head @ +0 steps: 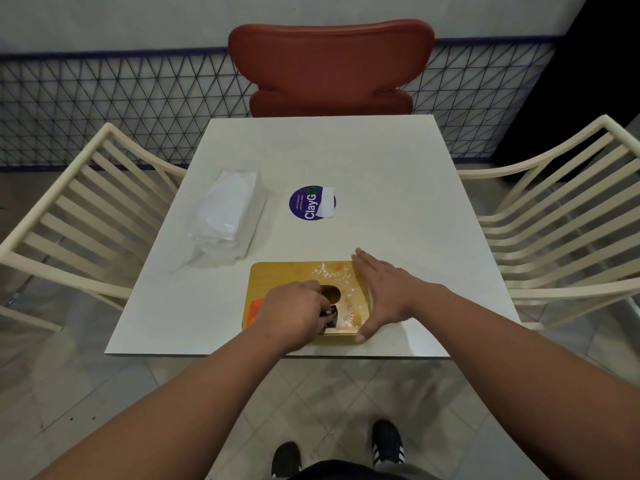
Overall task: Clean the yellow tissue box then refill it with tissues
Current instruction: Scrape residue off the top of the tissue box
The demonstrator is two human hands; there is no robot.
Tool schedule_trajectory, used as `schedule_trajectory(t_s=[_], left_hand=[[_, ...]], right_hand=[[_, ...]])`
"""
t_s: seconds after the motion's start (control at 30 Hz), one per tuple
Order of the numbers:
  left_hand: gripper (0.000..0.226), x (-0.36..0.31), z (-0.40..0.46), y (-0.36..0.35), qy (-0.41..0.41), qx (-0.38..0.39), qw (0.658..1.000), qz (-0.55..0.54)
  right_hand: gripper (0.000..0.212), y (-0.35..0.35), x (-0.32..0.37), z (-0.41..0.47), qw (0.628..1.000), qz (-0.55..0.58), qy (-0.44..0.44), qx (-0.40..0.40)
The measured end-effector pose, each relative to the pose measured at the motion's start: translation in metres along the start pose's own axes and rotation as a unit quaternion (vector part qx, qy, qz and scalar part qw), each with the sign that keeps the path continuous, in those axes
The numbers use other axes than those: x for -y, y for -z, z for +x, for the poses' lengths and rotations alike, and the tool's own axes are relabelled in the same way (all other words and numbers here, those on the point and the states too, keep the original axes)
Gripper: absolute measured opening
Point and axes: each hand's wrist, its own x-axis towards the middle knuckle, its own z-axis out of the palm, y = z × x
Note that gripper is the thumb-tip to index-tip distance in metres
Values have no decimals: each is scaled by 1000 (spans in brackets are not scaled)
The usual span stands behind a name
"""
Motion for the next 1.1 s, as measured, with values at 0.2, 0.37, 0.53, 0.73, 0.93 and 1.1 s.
schedule_trajectory(t_s=[0.2, 0.37, 0.53, 0.73, 0.93, 1.1], left_hand=[[31, -16, 15, -1, -24, -4, 1000, -9], [30, -5, 3, -3, -9, -2, 1000, 4], [29, -18, 12, -4, -34, 17, 998, -40], [16, 8, 34, 43, 215, -124, 893, -375], [27, -8, 49, 86, 221, -122, 667, -701], [48, -7, 44, 96, 197, -60, 509, -836]], right_hand=[[148, -3, -5, 0, 1000, 12, -5, 1], [148, -3, -5, 1, 1000, 12, -7, 7], [147, -2, -6, 1, 1000, 2, -11, 7], [68, 41, 18, -5, 894, 386, -39, -223], [58, 80, 59, -5, 860, 448, 47, -240], [48, 93, 50, -5, 906, 345, 37, -243]])
